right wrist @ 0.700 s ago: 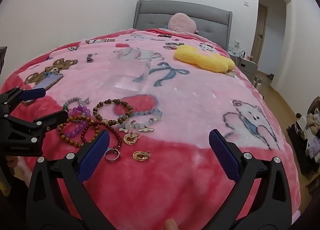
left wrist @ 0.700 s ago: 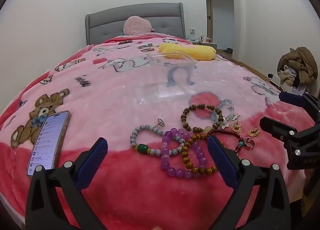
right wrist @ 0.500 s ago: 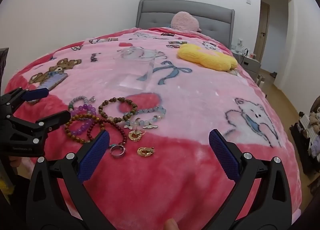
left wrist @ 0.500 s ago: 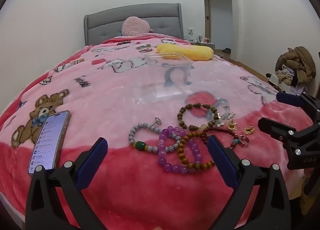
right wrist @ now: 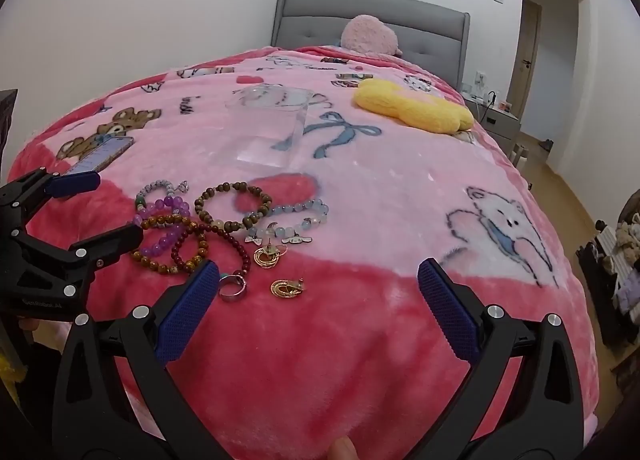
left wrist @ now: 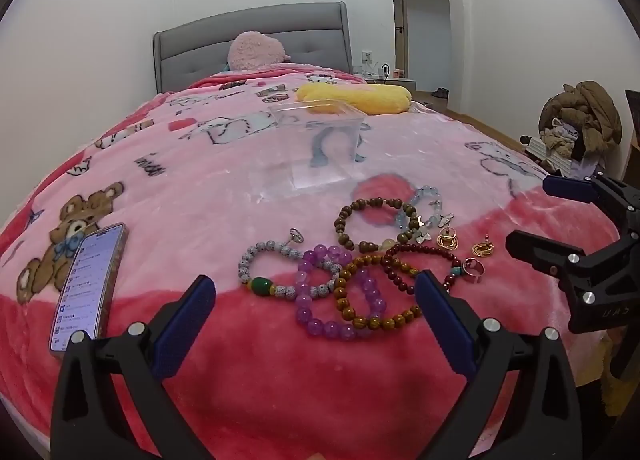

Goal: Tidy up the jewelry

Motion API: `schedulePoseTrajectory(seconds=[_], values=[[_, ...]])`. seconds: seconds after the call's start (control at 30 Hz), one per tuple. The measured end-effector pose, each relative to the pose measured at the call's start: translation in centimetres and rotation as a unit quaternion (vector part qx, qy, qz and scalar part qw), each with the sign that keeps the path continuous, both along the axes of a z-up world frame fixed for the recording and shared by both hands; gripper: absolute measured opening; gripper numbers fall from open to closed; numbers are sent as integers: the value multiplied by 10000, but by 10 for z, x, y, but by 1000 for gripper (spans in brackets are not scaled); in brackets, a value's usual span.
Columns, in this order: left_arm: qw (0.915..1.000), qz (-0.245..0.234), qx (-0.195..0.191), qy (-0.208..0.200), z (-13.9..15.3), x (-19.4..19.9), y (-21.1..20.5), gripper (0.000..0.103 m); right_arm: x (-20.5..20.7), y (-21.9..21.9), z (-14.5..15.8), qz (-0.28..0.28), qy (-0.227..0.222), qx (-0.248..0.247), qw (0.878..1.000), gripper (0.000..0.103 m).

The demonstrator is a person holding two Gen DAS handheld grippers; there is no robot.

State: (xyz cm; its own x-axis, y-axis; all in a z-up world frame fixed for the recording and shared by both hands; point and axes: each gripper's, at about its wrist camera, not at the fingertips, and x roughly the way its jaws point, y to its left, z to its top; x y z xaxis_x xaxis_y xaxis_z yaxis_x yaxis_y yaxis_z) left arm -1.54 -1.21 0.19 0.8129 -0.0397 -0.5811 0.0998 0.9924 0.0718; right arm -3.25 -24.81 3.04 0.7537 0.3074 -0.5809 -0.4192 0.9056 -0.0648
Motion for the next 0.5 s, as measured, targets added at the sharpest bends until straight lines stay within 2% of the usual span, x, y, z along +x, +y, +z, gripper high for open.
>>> schedulePoseTrajectory(seconds=[0.5], values=[[10000,-42,-28,77,-3,3,0,98,0,0,2,12,9,0,10000,95]])
